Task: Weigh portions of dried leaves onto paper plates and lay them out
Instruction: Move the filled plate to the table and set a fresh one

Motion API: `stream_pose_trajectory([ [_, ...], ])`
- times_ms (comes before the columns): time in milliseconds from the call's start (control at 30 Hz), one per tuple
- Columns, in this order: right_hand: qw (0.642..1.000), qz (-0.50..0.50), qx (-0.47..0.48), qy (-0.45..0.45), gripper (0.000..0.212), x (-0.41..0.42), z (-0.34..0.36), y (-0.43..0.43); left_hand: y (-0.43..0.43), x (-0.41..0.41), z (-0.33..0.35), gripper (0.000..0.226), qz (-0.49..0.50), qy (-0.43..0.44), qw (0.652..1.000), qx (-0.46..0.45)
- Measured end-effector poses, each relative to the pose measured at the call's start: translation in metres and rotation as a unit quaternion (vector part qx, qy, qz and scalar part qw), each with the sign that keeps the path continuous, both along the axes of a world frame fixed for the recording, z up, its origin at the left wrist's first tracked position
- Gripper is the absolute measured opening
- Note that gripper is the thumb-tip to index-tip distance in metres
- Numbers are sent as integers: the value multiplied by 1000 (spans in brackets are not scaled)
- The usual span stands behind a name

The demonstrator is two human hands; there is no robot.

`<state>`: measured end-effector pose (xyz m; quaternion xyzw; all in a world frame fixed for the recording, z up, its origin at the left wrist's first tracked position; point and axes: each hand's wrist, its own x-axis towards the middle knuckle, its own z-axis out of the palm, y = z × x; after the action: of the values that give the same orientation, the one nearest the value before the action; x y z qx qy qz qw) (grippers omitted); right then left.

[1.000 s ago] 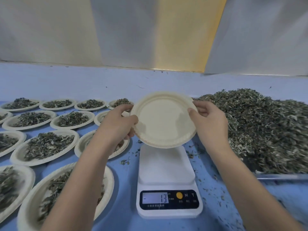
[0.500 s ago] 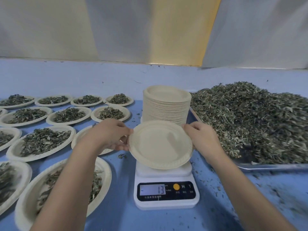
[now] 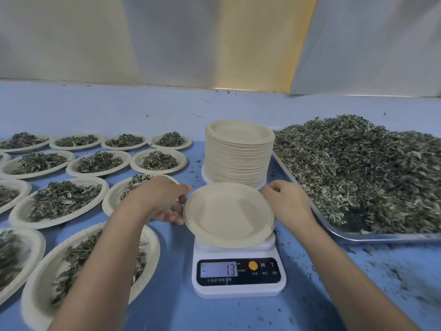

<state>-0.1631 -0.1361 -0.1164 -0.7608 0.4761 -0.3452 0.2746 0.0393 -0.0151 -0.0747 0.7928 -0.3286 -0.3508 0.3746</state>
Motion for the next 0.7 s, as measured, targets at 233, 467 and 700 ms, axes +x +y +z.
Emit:
stream_pose_trajectory([
  [233, 1000, 2, -8, 5, 38, -1, -3, 0, -5, 5, -6, 35, 4, -95, 995, 8],
  [467, 991, -78, -104, -23, 17, -20, 17, -12, -12, -33, 4, 21, 4, -293, 942, -162],
  [700, 959, -161, -9, 234, 63, -77, 2, -63, -40, -97, 12, 17, -82, -148, 946, -278],
])
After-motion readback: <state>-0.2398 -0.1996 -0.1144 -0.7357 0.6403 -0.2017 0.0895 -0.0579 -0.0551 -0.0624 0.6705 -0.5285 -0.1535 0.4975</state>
